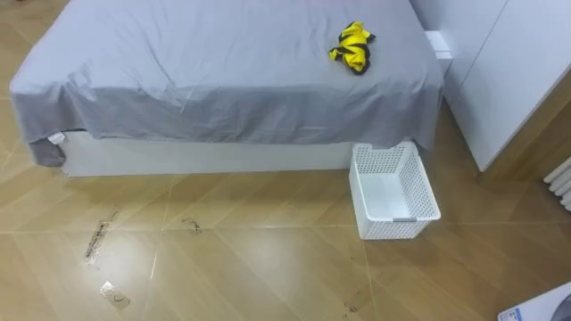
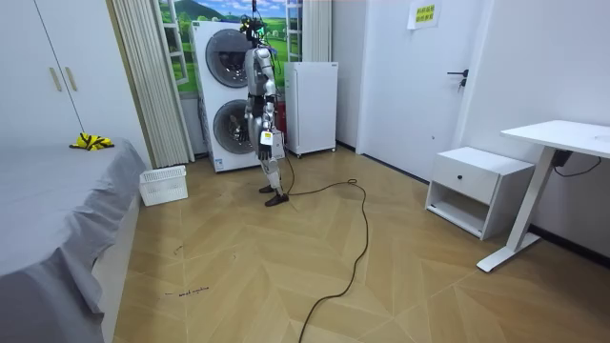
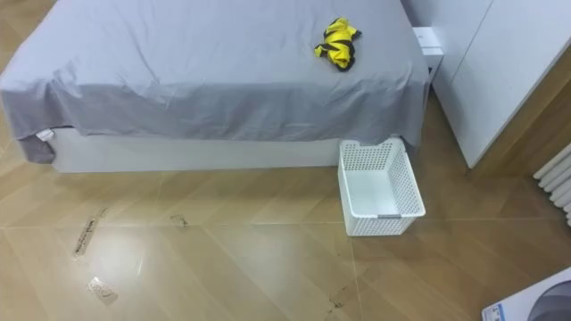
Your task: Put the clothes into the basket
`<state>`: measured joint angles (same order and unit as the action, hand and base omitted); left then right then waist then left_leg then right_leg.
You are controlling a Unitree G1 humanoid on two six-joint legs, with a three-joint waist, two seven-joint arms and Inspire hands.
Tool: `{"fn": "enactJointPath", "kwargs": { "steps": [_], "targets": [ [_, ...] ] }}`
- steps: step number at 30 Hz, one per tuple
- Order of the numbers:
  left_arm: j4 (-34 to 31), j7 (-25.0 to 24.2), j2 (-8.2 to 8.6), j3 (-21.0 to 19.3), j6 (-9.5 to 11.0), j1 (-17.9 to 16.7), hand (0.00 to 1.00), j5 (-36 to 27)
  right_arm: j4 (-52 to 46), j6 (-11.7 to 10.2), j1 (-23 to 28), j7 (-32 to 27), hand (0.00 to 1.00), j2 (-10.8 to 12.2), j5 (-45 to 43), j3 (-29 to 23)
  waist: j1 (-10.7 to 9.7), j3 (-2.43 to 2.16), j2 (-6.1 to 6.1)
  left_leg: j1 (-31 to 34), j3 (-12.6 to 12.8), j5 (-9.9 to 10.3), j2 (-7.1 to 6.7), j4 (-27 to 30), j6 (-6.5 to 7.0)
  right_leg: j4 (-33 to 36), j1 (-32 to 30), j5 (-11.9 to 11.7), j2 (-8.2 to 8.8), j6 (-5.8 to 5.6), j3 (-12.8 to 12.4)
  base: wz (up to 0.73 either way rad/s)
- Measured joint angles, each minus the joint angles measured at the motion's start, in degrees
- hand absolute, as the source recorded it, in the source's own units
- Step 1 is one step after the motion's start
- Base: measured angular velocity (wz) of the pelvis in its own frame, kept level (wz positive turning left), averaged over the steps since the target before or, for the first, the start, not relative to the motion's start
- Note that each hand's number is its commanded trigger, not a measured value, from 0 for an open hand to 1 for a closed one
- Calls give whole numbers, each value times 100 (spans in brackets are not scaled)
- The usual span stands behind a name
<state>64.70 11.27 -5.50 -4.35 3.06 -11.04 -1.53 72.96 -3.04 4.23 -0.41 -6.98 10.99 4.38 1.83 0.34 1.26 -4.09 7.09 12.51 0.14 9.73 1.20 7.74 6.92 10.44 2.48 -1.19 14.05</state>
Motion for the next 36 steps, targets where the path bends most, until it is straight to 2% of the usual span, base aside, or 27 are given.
{"fn": "enactJointPath", "kwargs": {
  "steps": [11, 17, 19, 20, 21, 22, 24, 25, 27, 29, 30, 31, 32, 33, 34, 35, 36],
  "targets": [
    [-1, -77, -22, -1, 0, 1, 0, 0, 1, 1, 7, 18, 0, 0, 6, -5, 3, 0, 9, 5, -35, 0, -2, 1, 0, -2, 1, 0, 0, 0, 17, 0],
    [10, -75, -22, 26, 1, 12, 0, -137, 1, 0, 5, 25, 0, 0, 6, -5, -15, -15, -18, -23, -34, 0, 0, 0, 0, 6, 27, 0, 1, 0, 27, 0],
    [91, -76, -22, 20, 0, -6, 0, -243, 2, 0, 8, 12, 0, 1, 6, -6, -4, -1, -46, -92, -34, 0, 4, 7, 0, 6, 95, 0, 0, 0, 19, 0],
    [94, -78, -20, 16, -3, -4, 0, -261, 2, 2, 6, 7, 0, 1, -5, -5, -5, 15, -21, -97, -24, 0, 7, 18, 0, 10, 99, 0, 0, 0, 20, 0],
    [76, -83, -12, 4, -4, 3, 0, -285, -1, 5, 9, 5, 0, 3, -2, -5, -4, 9, -64, -51, -3, 42, 35, 108, -3, 20, 89, 1, -10, 2, 31, 0],
    [59, -89, -9, 2, -4, 4, 0, -286, -2, 5, 8, 5, 0, 2, 5, -4, 8, 9, -54, -29, -4, 94, 64, 184, -10, 27, 76, 10, -28, 15, 12, -7],
    [62, -140, -33, -49, -4, -20, 0, -351, -12, 14, 10, 45, 0, 15, 11, -4, 32, 19, -83, 128, 3, 276, 178, 535, -53, 143, -4, 116, -81, 72, -1, -11],
    [67, -160, -47, -145, -6, -83, 0, -341, -15, 14, 13, 60, 0, 16, 17, -8, 34, 21, -60, 211, 6, 375, 223, 746, -85, 280, -52, 213, -107, 107, 7, -4],
    [73, -160, -61, -236, -20, -96, 0, -346, -16, 11, 4, 72, 0, 21, 64, -7, 26, 10, -46, 308, 19, 467, 284, 1039, -146, 448, -120, 347, -143, 165, 24, 4],
    [60, -106, -96, -308, -18, -92, 0, -356, -2, -6, 4, 91, 0, 40, 67, -15, 14, 16, -1, 591, 102, 482, 369, 1653, -170, 521, -130, 471, -129, 262, -2, 19],
    [64, -88, -126, -334, -16, -94, 0, -358, 11, -8, 3, 99, 0, 34, 84, -17, 22, 66, 64, 1080, 166, 407, 484, 2585, -131, 544, -52, 522, -162, 347, -55, 18],
    [65, -78, -128, -280, -23, -129, 0, -422, 17, -1, 14, 78, 0, 11, 193, -2, 33, 58, 31, 1469, 127, 432, 484, 2972, -57, 572, 17, 581, -134, 368, -73, 13],
    [66, -77, -129, -217, -28, -174, 0, -465, 11, 0, 14, 57, 0, -5, 237, -2, 27, 60, 24, 1646, 120, 434, 436, 2861, -50, 610, 24, 631, -109, 362, -74, 0],
    [74, -72, -131, -137, -31, -265, 0, -445, 19, 17, 22, 32, 0, -26, 267, -22, 27, 63, 18, 2000, 73, 336, 333, 2432, -109, 676, 12, 735, -51, 324, -91, -9],
    [75, -55, -131, -117, -36, -405, 0, -422, 17, 61, 32, 25, 0, -30, 270, -62, 48, 58, 22, 2296, 10, 71, 223, 1768, -202, 710, 49, 826, -20, 282, -117, -17],
    [75, -45, -130, -116, -40, -474, 0, -419, 18, 84, 35, 25, 0, -33, 271, -60, 59, 54, 3, 2391, 12, -173, 210, 1440, -188, 711, 74, 873, -16, 254, -124, -40],
    [106, -25, -127, -116, -54, -581, 0, -424, 18, 143, 45, 24, 0, -32, 254, -58, 146, 56, -1, 2556, -41, -601, 215, 991, -179, 710, 146, 954, 19, 238, -170, -52]
  ]
}}
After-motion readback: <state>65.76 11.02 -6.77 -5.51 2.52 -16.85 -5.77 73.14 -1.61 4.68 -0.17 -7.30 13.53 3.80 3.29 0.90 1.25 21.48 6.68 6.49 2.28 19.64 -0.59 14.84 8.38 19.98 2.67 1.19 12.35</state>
